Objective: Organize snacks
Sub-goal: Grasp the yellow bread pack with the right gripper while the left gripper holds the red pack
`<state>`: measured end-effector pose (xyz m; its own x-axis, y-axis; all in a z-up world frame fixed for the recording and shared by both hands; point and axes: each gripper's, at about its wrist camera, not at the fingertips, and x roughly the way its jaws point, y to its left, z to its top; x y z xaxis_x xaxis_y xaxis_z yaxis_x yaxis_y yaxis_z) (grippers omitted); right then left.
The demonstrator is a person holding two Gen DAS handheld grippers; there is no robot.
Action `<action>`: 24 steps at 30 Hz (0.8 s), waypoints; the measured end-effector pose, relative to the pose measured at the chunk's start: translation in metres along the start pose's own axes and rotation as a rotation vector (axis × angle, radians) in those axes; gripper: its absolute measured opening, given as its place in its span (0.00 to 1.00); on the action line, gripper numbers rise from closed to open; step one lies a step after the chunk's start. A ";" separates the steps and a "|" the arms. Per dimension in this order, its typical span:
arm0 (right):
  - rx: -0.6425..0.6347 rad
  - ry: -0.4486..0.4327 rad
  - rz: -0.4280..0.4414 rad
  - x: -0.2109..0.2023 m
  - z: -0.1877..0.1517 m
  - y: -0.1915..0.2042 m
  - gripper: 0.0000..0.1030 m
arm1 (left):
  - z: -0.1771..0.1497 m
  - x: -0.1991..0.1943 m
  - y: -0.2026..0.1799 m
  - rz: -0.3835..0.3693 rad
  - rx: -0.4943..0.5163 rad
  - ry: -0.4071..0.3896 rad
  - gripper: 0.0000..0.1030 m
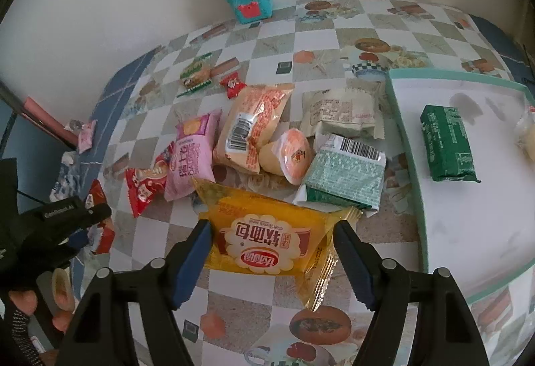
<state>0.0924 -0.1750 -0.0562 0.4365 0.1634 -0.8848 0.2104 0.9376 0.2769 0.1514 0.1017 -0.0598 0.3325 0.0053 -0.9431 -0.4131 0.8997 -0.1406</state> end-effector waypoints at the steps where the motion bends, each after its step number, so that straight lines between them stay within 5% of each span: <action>1: 0.007 -0.002 0.006 -0.002 0.001 -0.002 0.74 | -0.001 -0.001 -0.001 -0.001 0.003 -0.002 0.40; 24: 0.114 -0.136 0.014 -0.063 0.018 -0.054 0.73 | -0.028 -0.037 -0.070 -0.106 0.149 -0.058 0.40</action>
<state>0.0689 -0.2416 -0.0087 0.5527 0.1256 -0.8239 0.2980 0.8934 0.3361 0.1444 0.0268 -0.0232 0.4174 -0.0717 -0.9059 -0.2446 0.9512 -0.1880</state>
